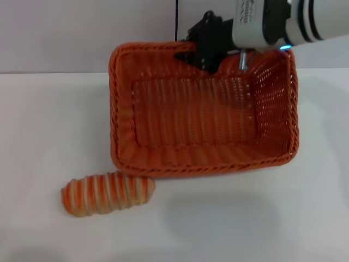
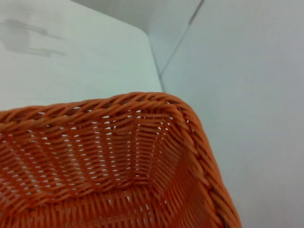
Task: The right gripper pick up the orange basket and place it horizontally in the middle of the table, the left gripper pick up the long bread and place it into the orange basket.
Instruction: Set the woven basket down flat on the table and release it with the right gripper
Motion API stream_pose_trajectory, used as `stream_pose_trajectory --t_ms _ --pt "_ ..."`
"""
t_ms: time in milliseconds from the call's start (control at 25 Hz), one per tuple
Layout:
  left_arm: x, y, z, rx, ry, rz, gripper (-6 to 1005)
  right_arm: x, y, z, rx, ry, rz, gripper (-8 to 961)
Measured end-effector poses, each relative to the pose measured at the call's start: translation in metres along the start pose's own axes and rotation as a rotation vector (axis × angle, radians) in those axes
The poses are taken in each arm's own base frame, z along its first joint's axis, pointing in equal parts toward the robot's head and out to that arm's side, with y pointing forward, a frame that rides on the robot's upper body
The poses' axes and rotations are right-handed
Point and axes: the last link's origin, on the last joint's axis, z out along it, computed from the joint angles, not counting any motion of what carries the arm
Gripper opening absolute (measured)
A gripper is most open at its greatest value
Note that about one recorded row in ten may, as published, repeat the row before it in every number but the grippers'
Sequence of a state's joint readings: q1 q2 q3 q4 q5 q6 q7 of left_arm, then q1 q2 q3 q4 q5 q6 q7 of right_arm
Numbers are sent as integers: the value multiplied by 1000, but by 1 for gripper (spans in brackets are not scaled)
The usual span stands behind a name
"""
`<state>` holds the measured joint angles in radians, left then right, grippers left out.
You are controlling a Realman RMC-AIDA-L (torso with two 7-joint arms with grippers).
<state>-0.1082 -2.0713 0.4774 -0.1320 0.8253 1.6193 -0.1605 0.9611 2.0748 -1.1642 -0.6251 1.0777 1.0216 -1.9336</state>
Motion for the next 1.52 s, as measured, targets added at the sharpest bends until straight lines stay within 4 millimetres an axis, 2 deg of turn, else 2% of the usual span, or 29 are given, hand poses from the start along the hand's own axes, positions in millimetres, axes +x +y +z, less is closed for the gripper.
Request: stream_pose_trajectory --t_ms 360,760,1200,1520 --pt "1 3 -2 -8 6 -7 514 -9 11 10 -31 -57 19 148" --pt "-1 6 -5 -15 -4 -15 514 -1 24 25 -19 -47 102 148" --pt "-1 5 -7 -14 -3 -16 514 6 31 26 -9 -41 130 148" --pt "-2 6 -9 -12 -9 -24 514 7 46 31 -50 -37 102 148"
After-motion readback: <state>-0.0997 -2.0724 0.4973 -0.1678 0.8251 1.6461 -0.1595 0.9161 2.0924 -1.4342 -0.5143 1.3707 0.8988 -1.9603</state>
